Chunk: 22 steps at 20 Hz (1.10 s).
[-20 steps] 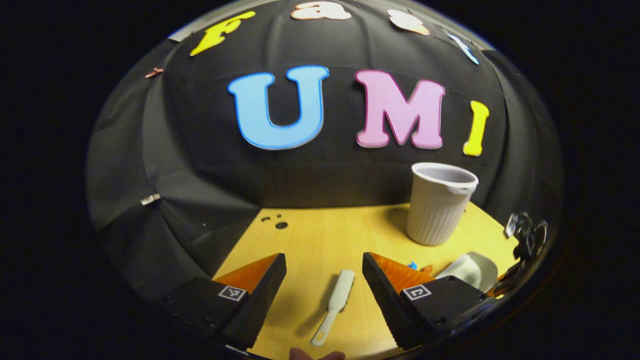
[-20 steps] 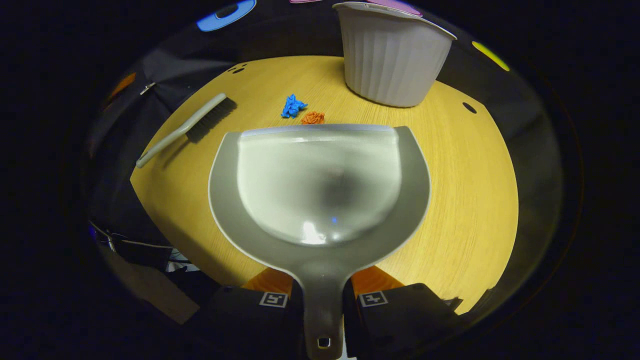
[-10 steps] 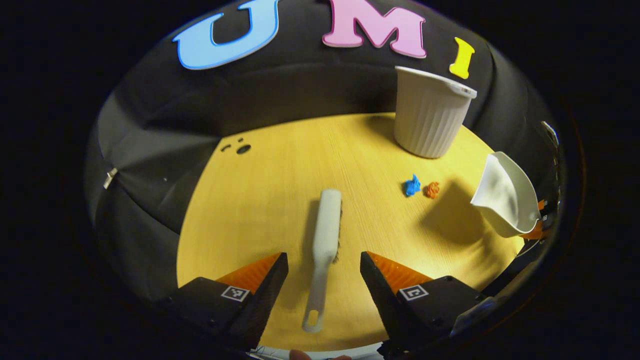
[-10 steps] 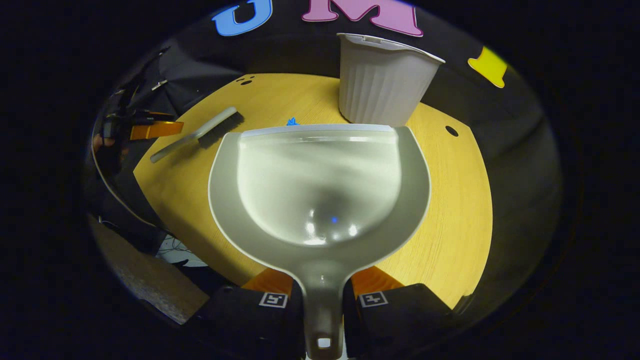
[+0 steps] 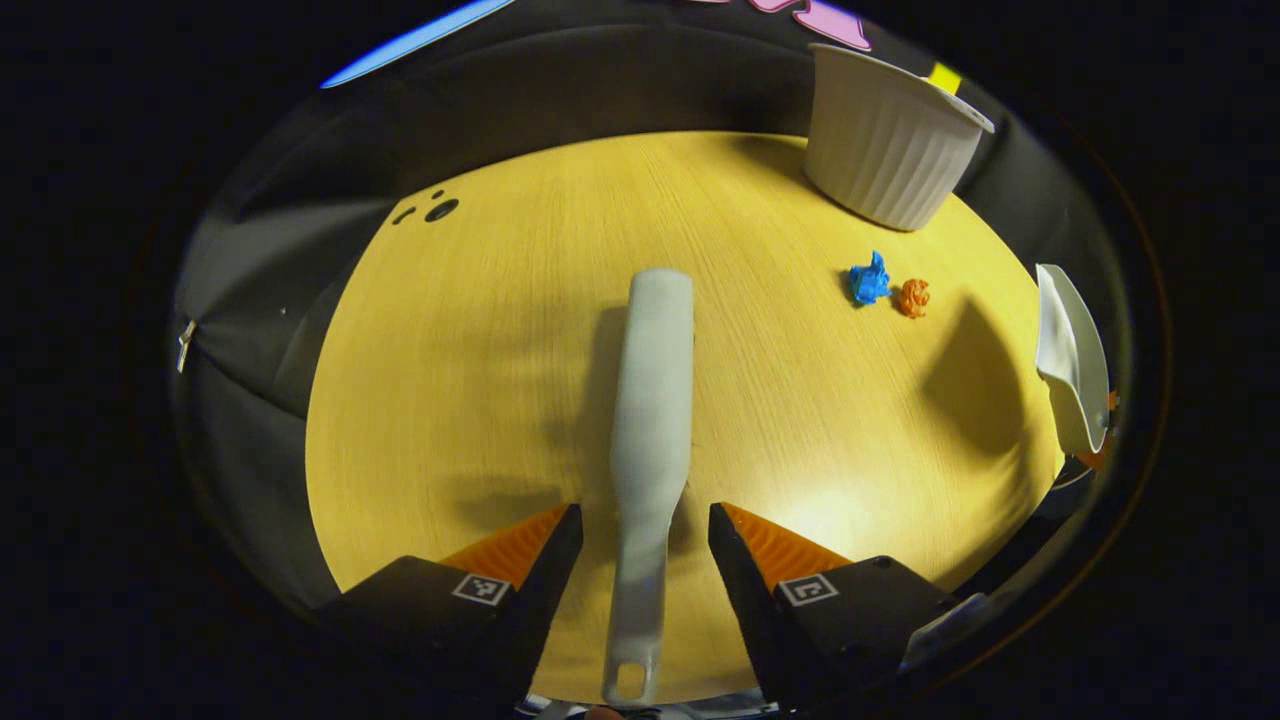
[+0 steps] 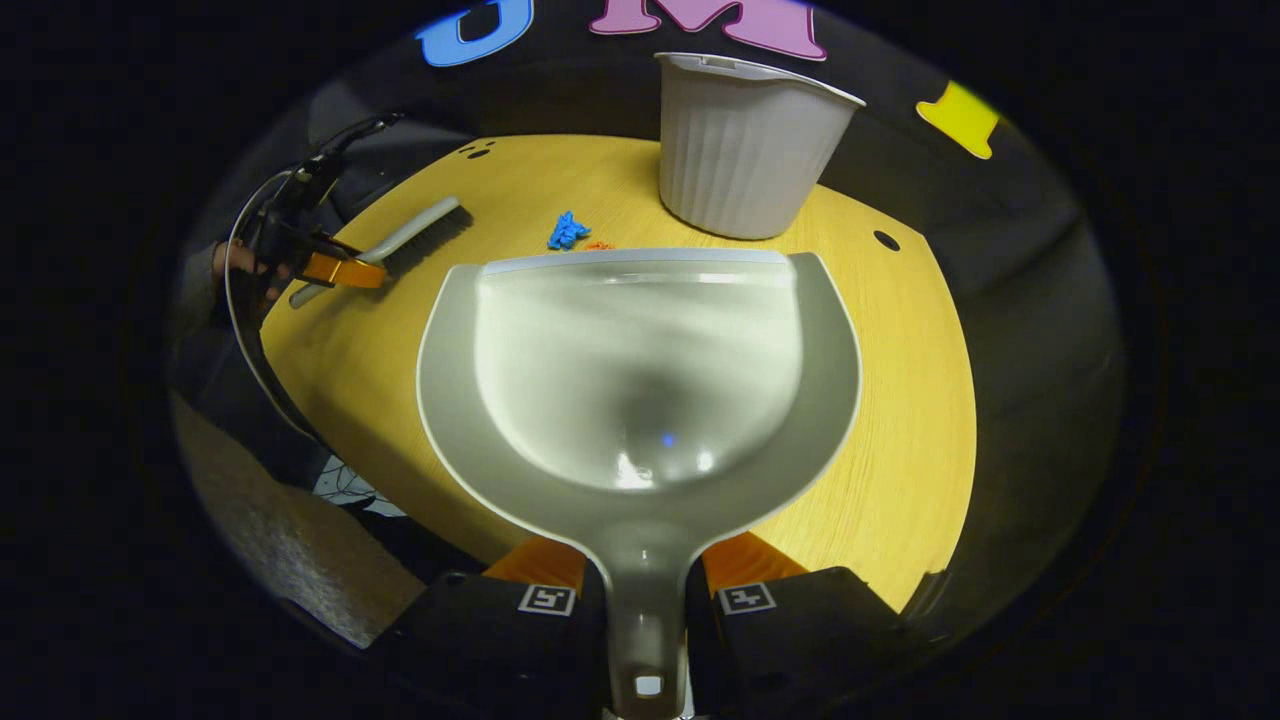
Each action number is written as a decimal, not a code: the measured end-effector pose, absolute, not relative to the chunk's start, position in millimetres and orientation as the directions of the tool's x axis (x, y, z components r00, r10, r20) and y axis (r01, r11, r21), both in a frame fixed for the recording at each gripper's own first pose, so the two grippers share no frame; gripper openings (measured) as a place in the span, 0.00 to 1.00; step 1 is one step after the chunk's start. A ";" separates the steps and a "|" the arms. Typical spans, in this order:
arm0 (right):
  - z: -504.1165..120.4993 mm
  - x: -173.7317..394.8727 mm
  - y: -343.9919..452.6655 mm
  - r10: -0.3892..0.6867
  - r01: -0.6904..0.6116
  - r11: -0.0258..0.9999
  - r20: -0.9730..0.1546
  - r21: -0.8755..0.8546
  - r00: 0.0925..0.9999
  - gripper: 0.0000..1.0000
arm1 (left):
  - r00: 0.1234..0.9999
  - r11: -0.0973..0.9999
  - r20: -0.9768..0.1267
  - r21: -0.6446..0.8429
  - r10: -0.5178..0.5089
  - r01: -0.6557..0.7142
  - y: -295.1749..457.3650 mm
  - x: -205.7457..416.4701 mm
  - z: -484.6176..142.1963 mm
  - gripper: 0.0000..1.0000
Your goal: Pick up the small broom and dustpan from the desktop, sweep the trash into the dustpan with the broom, and then empty the trash into the garbage bin.
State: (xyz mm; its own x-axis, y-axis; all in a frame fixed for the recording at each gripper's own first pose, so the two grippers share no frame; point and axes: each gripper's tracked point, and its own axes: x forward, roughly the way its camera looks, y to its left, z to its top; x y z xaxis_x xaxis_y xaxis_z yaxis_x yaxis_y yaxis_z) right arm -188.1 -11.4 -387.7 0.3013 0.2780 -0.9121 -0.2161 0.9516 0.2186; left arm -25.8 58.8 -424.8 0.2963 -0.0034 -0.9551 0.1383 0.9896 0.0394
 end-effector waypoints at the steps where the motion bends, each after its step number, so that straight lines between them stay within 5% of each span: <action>1: -387.1 -189.6 -11.9 0.274 -0.211 0.953 -0.914 0.217 0.301 0.37 | 0.282 0.990 -0.959 0.032 -0.008 0.139 57.9 -26.6 -429.1 0.81; 7: -382.8 -192.2 -14.8 0.268 -0.210 0.955 -0.918 0.212 0.292 0.37 | 0.227 0.990 -0.973 -0.006 -0.039 0.142 51.1 -30.4 -440.7 0.66; 10: -379.0 -191.1 -14.1 0.270 -0.231 0.951 -0.918 0.207 0.289 0.37 | 0.221 0.991 -0.975 0.002 -0.028 0.135 52.4 -30.3 -443.3 0.38; 15: -378.7 -194.1 -4.6 0.288 -0.300 0.931 -0.925 0.210 0.246 0.37 | 0.214 0.989 -0.977 0.029 -0.003 0.144 60.3 -28.6 -441.9 0.31; 22: -388.2 -199.2 4.2 0.285 -0.375 0.901 -0.950 0.220 0.126 0.41 | 0.340 0.981 -0.941 0.059 -0.007 0.185 43.0 17.6 -412.3 0.27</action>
